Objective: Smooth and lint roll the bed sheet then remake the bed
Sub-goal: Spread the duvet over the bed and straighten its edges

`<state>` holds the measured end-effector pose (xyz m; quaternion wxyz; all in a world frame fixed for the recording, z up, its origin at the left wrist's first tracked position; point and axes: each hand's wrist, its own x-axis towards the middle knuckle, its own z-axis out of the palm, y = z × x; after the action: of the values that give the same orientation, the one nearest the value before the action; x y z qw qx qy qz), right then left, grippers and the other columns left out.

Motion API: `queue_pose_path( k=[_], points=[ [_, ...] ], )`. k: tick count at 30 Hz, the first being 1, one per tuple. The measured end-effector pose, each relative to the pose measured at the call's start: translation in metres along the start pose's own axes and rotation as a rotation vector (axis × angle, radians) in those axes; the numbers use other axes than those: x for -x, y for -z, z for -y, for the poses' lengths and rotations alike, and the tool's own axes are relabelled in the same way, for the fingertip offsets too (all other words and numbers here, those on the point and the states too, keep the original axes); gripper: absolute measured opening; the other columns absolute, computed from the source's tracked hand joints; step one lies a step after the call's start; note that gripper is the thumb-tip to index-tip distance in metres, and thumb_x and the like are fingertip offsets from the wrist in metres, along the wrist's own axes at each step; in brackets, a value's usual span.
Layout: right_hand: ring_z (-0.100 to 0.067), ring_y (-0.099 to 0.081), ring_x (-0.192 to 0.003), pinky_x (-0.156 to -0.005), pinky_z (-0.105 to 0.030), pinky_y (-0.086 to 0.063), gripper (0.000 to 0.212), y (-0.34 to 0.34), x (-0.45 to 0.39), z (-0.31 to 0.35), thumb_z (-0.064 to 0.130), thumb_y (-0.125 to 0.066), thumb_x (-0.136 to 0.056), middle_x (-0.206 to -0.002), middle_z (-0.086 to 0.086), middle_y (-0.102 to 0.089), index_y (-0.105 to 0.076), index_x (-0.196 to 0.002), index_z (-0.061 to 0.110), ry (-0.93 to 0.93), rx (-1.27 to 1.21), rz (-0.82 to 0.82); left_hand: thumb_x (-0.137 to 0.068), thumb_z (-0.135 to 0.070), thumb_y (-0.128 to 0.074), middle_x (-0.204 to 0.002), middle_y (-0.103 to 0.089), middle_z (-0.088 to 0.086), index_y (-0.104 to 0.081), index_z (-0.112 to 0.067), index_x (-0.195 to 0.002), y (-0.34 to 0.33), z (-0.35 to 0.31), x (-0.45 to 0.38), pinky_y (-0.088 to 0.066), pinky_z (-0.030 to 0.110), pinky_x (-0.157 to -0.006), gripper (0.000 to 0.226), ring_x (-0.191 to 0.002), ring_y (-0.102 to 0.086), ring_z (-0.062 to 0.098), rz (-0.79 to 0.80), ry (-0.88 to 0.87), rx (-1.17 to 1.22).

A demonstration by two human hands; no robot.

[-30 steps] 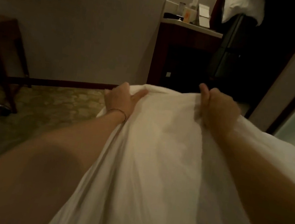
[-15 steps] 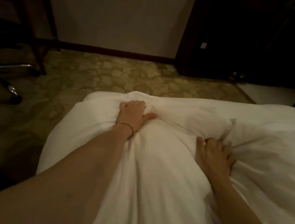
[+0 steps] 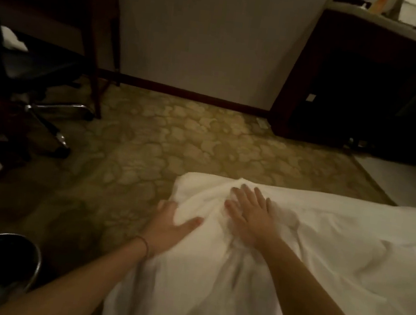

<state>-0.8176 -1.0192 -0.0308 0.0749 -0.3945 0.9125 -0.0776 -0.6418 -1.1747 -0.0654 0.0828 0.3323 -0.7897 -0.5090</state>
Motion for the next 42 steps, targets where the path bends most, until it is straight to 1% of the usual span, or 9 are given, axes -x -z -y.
queue_pose_path(
  k=[5,9,13,16,19,23,28,37,42],
  points=[
    [-0.02,-0.053,-0.112,-0.105,-0.042,-0.028,0.067,-0.012,-0.009,0.025,0.064,-0.005,-0.093,-0.117,0.005,-0.065,-0.059,-0.119,0.033,-0.03,0.145,0.015,-0.064,-0.085,-0.067,-0.124,-0.055,-0.015,-0.049,-0.035,-0.126,0.021,0.007,0.007,-0.046,0.03,-0.099,0.082,-0.109,-0.056,0.01,0.233,0.19,0.074],
    [-0.027,-0.065,-0.073,-0.075,-0.033,-0.047,0.062,0.048,-0.019,0.035,0.054,-0.023,-0.101,-0.072,-0.005,-0.067,-0.067,-0.08,0.016,-0.055,0.242,0.011,-0.061,-0.077,-0.077,-0.113,-0.068,-0.004,-0.067,-0.024,-0.104,0.074,-0.026,-0.026,-0.056,0.035,-0.094,0.069,-0.1,-0.067,0.013,0.57,0.265,0.084],
    [-0.035,-0.062,-0.052,-0.054,-0.033,-0.043,0.063,0.121,-0.052,0.037,0.042,-0.034,-0.101,-0.054,-0.016,-0.062,-0.067,-0.06,0.007,-0.172,0.123,-0.392,-0.061,-0.06,-0.087,-0.062,-0.059,-0.013,-0.06,-0.021,-0.064,0.094,-0.096,-0.067,-0.04,0.019,-0.05,0.047,-0.057,-0.052,-0.001,0.033,-0.028,-0.051],
    [-0.026,-0.047,-0.036,-0.051,-0.028,-0.037,0.06,0.157,-0.071,0.023,0.034,-0.037,-0.101,-0.042,-0.009,-0.053,-0.059,-0.05,0.01,-0.128,0.085,-0.647,-0.052,-0.081,-0.074,-0.063,-0.052,-0.006,-0.05,-0.017,-0.064,0.087,-0.137,-0.094,-0.035,0.032,-0.055,0.069,-0.06,-0.048,0.009,-0.219,-0.129,-0.065],
    [-0.028,-0.056,-0.054,-0.072,-0.042,-0.046,0.059,0.155,-0.081,-0.007,0.04,-0.03,-0.102,-0.058,-0.012,-0.062,-0.068,-0.068,0.01,-0.215,0.147,-0.5,-0.052,-0.081,-0.077,-0.108,-0.057,-0.005,-0.058,-0.033,-0.104,0.065,-0.134,-0.114,-0.043,0.035,-0.088,0.073,-0.11,-0.052,0.021,-0.018,-0.077,-0.077],
    [-0.034,-0.041,-0.125,-0.109,-0.049,-0.027,0.074,0.119,-0.083,-0.025,0.062,-0.011,-0.096,-0.132,-0.017,-0.051,-0.056,-0.127,0.012,-0.455,0.182,-0.049,-0.052,-0.088,-0.069,-0.164,-0.004,-0.012,-0.004,-0.046,-0.154,0.037,-0.084,-0.111,-0.017,0.06,-0.118,0.128,-0.152,0.0,0.024,0.367,0.141,-0.326],
    [-0.025,0.017,-0.149,-0.116,-0.046,0.013,0.072,0.071,-0.038,-0.001,0.067,-0.004,-0.094,-0.164,0.0,0.012,0.006,-0.155,0.03,-0.272,0.132,0.255,-0.07,-0.079,-0.066,-0.151,-0.03,-0.004,-0.031,-0.037,-0.144,0.006,-0.062,-0.093,-0.036,0.05,-0.106,0.092,-0.136,-0.03,0.027,0.281,0.283,-0.37],
    [-0.03,0.014,-0.149,-0.117,-0.059,-0.002,0.072,0.096,0.049,-0.055,0.073,-0.006,-0.088,-0.163,0.003,0.018,0.016,-0.15,0.045,-0.658,-0.023,0.126,-0.079,-0.062,-0.071,-0.075,-0.062,-0.004,-0.058,-0.019,-0.076,0.057,-0.158,-0.091,-0.044,0.029,-0.065,0.046,-0.072,-0.058,0.014,-0.265,-0.021,-0.096],
    [-0.025,0.016,-0.149,-0.117,-0.061,-0.003,0.063,0.083,0.07,-0.068,0.065,-0.016,-0.095,-0.162,0.011,0.02,0.009,-0.15,0.049,-0.665,-0.237,0.237,-0.09,-0.06,-0.06,-0.146,-0.045,0.007,-0.039,-0.02,-0.144,-0.007,-0.124,-0.098,-0.041,0.043,-0.101,0.07,-0.129,-0.044,0.033,-0.162,0.353,-0.273]
  ],
)
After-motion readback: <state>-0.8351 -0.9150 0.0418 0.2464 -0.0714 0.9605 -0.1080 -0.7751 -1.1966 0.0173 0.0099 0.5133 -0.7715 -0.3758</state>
